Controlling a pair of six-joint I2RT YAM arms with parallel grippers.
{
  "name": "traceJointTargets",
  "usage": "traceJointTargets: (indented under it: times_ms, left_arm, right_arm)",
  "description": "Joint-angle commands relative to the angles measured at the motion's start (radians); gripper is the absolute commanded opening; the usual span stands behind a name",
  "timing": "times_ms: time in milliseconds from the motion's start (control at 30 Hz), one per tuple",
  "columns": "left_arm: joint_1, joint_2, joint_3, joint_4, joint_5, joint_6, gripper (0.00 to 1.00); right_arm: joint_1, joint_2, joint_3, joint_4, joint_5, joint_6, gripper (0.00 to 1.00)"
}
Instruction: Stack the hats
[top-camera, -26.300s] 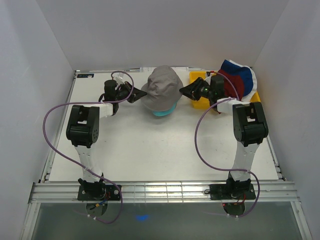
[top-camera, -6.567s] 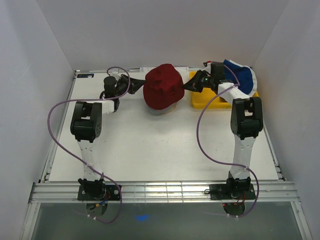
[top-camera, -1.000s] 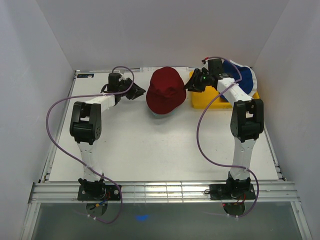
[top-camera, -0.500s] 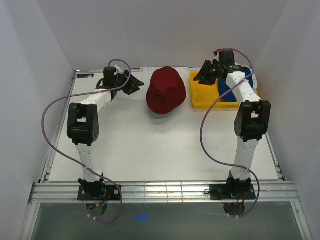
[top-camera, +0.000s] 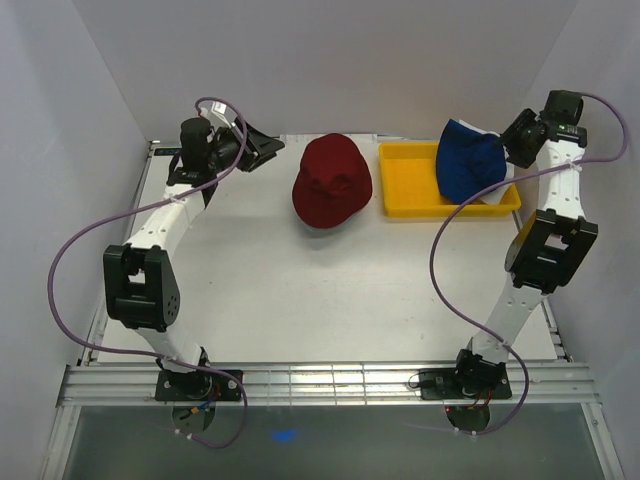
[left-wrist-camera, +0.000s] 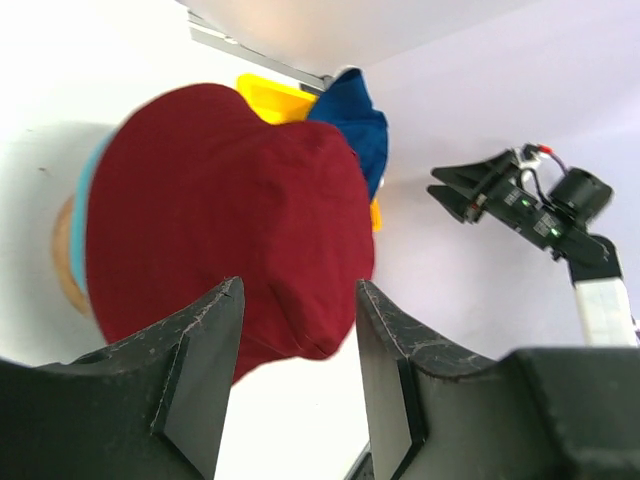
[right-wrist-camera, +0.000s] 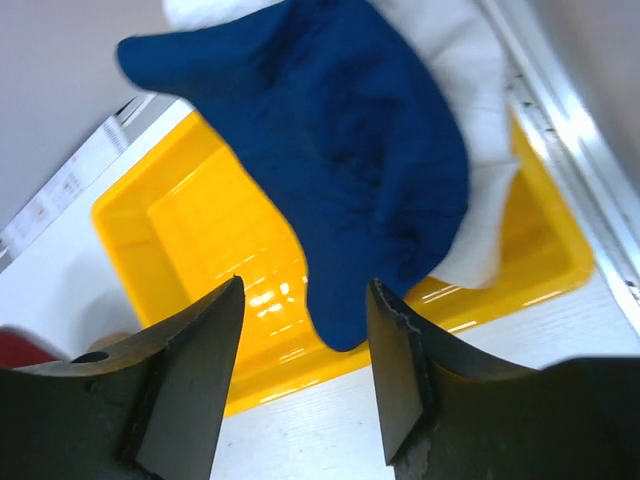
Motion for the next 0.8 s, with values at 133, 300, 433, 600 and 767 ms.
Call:
traceJointTargets:
  times_ms: [133,300,433,600,767]
  left_arm:
    - [-0.048,-0.105,-0.099,0.045,0.066,-0.028,0.58]
    - [-0.053,-0.137,-0.114,0.039,0.085,-0.024,0.58]
    - [-0.053,-0.148,-0.114,0.036,0.089,-0.022,0.59]
    - [-0.057,-0.162,-0.12,0.03,0.092,-0.024,0.59]
    - [-0.059,-0.166,-0.116,0.013,0.089,-0.013,0.59]
  right_arm:
    - [-0.014,0.075,0.061,0.007,0.129,0.008,0.63]
    - [-0.015,0.133,0.075,0.037,0.143,0.008,0.65]
    - [-0.014,0.161,0.067,0.061,0.14,0.017,0.63]
    - [-0.006,0.191,0.069,0.072,0.143,0.022,0.61]
    - [-0.001,0.23,0.075,0.076,0.145,0.022,0.61]
